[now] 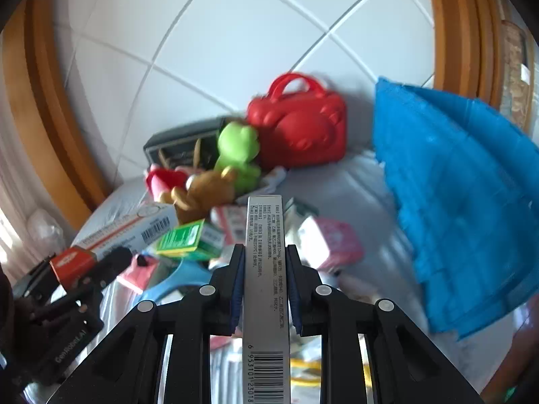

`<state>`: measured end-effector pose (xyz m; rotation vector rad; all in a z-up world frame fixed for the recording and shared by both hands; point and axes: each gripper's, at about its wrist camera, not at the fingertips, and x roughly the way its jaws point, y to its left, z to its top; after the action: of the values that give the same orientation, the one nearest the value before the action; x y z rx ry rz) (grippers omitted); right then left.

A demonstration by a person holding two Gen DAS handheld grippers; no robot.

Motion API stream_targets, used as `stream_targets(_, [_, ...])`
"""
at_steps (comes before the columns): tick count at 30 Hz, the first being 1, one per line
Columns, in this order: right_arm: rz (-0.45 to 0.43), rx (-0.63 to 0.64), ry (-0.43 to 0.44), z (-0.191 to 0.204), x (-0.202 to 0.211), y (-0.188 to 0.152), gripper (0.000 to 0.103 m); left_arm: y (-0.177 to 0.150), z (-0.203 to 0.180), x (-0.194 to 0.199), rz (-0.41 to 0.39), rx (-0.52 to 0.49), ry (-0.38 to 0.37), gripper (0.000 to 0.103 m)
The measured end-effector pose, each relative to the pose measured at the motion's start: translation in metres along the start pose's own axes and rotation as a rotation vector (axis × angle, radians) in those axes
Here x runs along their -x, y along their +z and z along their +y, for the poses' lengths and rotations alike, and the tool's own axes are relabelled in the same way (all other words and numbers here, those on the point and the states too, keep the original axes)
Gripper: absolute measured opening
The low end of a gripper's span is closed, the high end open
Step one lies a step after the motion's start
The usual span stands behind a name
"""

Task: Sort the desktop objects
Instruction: 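Carry both boxes over the blue crate and release them inside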

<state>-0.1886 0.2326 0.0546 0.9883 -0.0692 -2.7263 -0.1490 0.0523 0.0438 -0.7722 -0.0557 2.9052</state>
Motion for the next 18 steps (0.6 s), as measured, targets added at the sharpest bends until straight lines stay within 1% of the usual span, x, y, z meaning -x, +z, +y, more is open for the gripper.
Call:
stream_targets(2, [-0.043, -0.009, -0.005, -0.026, 0.018, 0.015, 0.022, 0.015, -0.032, -0.003, -0.023, -0.015, -0.025, 0.041])
stream_targets(5, [-0.111, -0.022, -0.045, -0.069, 0.043, 0.036, 0.022, 0.037, -0.082, -0.009, -0.049, -0.034, -0.068, 0.041])
stream_targets(6, [-0.136, -0.038, -0.058, -0.089, 0.052, 0.043, 0.022, 0.043, -0.096, -0.012, -0.055, -0.041, -0.080, 0.041])
stream_targets(8, [-0.169, -0.063, -0.070, -0.121, 0.067, 0.053, 0.022, 0.057, -0.131, -0.020, -0.067, -0.054, -0.106, 0.041])
stream_targets(11, [-0.209, -0.064, -0.121, -0.160, 0.084, 0.065, 0.022, 0.074, -0.177, -0.033, -0.072, -0.059, -0.142, 0.041])
stream_targets(14, [-0.222, -0.066, -0.172, -0.203, 0.093, 0.077, 0.022, 0.087, -0.222, -0.047, -0.063, -0.077, -0.171, 0.041])
stream_targets(18, [-0.199, -0.066, -0.239, -0.256, 0.093, 0.082, 0.022, 0.099, -0.278, -0.069, -0.033, -0.117, -0.194, 0.041])
